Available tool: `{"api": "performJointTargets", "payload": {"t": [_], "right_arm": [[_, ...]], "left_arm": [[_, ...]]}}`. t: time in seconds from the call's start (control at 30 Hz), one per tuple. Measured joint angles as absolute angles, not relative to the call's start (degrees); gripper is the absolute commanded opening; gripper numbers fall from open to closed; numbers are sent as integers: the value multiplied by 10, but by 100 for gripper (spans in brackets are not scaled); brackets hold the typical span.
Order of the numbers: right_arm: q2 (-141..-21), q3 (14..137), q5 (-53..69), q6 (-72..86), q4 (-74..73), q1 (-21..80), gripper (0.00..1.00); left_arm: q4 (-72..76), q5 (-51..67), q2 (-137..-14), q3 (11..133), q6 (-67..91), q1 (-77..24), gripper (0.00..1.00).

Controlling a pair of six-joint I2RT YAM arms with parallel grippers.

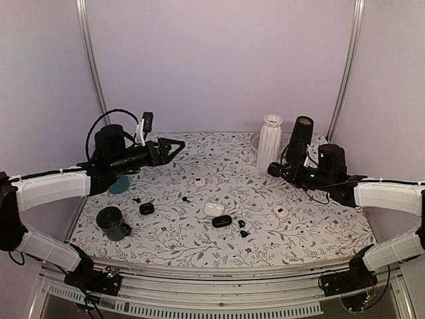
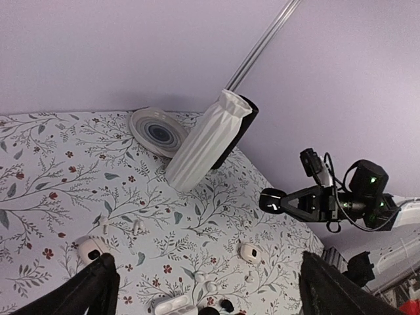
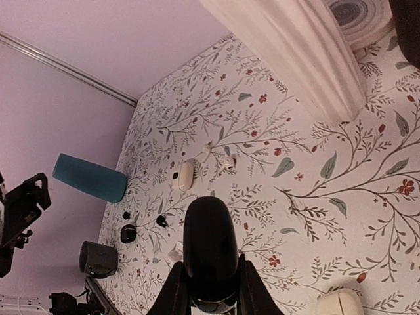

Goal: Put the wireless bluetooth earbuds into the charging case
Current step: Place the charging case with the earbuds at the center of the board.

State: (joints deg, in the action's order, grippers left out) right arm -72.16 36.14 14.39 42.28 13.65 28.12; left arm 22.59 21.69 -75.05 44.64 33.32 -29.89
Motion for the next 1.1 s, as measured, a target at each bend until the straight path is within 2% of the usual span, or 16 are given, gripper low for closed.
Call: {"api": "performJointTargets", "payload": {"t": [0.23, 0.63, 1.1], "right_arm": [[-828, 361, 216, 406, 132, 181, 3], [-960, 416, 307, 373, 132, 90, 3], [-1068, 490, 355, 362, 120, 73, 6]], "left_arm": [[179, 175, -762, 501, 252, -349, 96], [156, 153, -782, 520, 215, -352, 96], [147, 111, -722, 481, 205, -347, 96]]}}
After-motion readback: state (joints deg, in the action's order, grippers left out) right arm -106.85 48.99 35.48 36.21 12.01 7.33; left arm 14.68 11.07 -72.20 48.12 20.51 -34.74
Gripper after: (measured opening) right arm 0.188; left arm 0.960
